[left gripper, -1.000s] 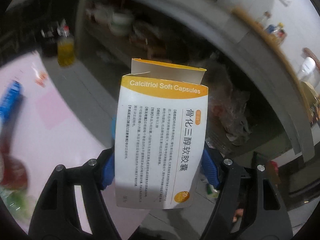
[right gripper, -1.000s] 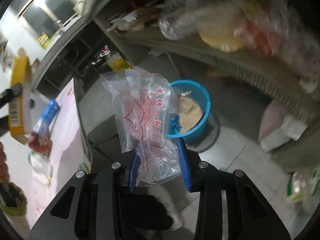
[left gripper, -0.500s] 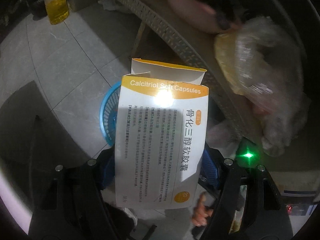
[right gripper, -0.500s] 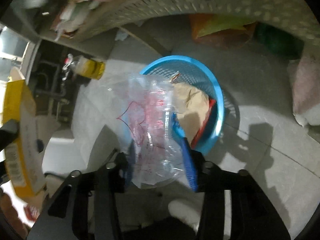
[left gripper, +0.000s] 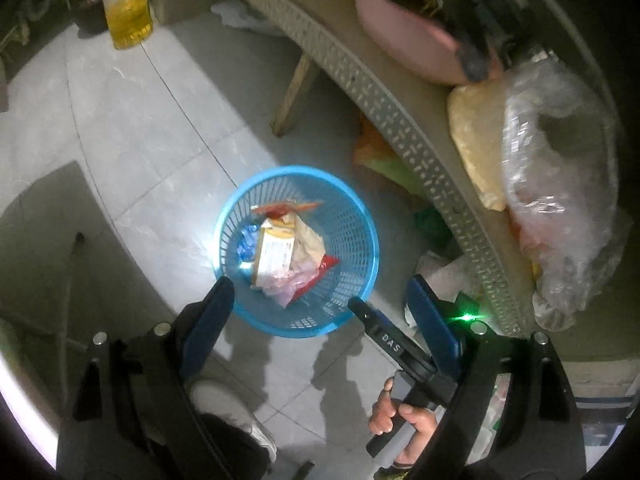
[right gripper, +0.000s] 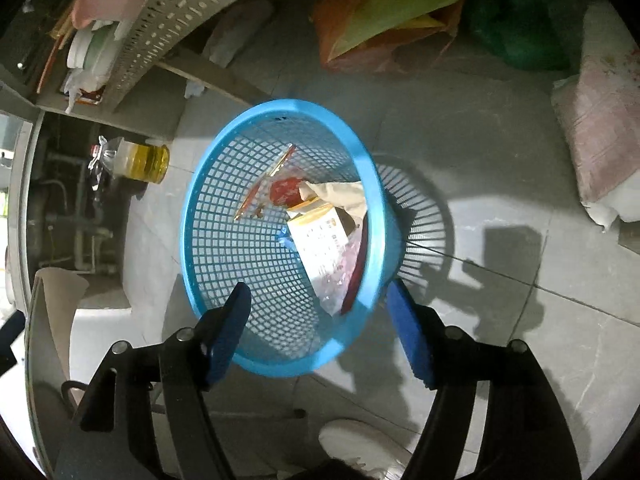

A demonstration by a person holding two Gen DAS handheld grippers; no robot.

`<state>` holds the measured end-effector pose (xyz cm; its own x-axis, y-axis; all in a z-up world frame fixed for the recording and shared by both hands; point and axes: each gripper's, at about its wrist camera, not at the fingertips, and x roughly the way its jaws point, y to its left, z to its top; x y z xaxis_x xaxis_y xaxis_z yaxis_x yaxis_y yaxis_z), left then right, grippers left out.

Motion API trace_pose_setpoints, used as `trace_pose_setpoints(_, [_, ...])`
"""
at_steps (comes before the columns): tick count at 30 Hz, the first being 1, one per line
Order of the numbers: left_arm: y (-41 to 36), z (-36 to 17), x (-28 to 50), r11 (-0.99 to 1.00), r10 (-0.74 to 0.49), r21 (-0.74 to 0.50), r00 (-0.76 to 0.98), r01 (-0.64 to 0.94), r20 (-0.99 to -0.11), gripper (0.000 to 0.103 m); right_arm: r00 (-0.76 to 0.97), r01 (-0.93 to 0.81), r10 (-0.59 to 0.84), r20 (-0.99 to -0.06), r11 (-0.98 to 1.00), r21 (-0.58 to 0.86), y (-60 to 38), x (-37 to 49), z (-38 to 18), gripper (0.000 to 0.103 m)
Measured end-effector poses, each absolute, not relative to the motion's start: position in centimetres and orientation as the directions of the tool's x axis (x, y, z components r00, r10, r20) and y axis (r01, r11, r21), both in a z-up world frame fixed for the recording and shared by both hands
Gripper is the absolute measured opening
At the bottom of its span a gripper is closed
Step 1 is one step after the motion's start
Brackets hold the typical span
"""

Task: Collect trash
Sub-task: 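Move both tools back from the wastebasket toward the table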

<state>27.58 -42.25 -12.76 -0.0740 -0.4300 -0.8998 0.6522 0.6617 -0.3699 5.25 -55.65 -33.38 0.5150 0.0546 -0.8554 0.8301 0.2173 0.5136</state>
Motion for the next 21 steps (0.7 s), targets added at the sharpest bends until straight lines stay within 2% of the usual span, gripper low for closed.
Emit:
trace_pose_setpoints(6, [-38.6, -6.8, 25.3, 0.624, -0.506, -0.370, -0.005, 0.688, -0.862, 0.084, 0.521, 0.804, 0.019, -0.854, 0.325, 0.498, -52.7, 3.5, -29.6, 0.069])
trace_pose_setpoints(11, [-32.5, 0.5, 21.2, 0.557, -0.624, -0.296, 0.156, 0.776, -0.766, 0.084, 0.511, 0.763, -0.037, -0.859, 0.479, 0.433, -49.0, 1.6, -23.7, 0.070])
trace_pose_setpoints(17, [-22.9, 6.4, 16.3, 0.524, -0.696, -0.253, 0.239, 0.813, -0.677, 0.085, 0.535, 0.708, -0.082, -0.841, 0.586, 0.393, -45.2, -1.2, -16.4, 0.080])
trace_pose_setpoints(21, [-13.5, 8.8, 13.7, 0.554, -0.716, -0.203, 0.338, 0.808, -0.610, 0.087, 0.555, 0.683, -0.091, -0.827, 0.617, 0.390, -43.4, -3.2, -11.9, 0.080])
